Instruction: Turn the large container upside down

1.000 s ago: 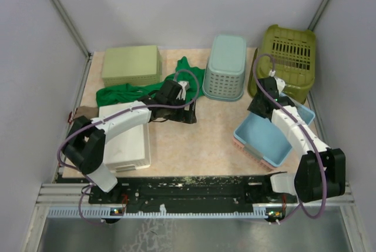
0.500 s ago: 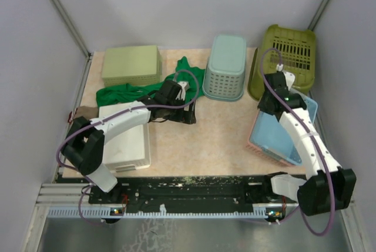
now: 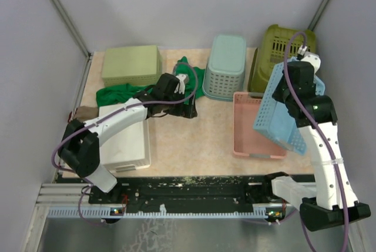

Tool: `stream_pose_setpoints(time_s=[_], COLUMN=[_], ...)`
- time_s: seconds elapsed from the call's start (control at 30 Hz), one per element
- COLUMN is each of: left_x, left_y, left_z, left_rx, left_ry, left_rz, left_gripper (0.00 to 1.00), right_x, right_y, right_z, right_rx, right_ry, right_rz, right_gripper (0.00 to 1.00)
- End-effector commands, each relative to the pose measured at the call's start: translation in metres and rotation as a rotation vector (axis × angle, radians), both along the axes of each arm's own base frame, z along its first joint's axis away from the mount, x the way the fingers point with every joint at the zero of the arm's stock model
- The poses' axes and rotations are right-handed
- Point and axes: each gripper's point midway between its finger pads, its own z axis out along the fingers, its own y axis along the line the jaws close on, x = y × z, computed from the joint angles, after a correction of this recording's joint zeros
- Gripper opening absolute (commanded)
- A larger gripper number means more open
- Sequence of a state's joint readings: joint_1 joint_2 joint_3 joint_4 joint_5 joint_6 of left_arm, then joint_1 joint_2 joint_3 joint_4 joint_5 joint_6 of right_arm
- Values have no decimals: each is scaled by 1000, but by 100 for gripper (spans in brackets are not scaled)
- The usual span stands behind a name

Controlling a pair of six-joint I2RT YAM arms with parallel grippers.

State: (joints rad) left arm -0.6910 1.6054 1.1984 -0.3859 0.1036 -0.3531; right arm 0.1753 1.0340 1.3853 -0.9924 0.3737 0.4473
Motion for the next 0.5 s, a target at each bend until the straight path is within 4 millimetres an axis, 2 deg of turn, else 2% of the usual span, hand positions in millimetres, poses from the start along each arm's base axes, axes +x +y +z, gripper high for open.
stream_pose_setpoints(time_s=[0.0, 0.07, 0.2, 0.33, 0.47], left_x=[7, 10, 27, 39, 46], left_y=[4, 12, 40, 74, 105], left_z=[32, 44, 75, 107, 129], left_rx=[-55, -78, -123, -177, -186], left_ry=[-46, -66, -130, -185, -231], left_rz=[-3, 18, 91, 172, 267], left_gripper=[100, 100, 100, 100, 100], right_x=[-2, -2, -5, -12, -26], right_y=[8, 25, 74, 133, 191], right_z=[55, 75, 108, 127, 148], right_rx=[-15, 18, 143, 369, 586], right_ry=[-154, -214, -308, -369, -463], right_rz=[111, 210, 464, 734, 950], right_gripper=[0, 0, 0, 0, 0])
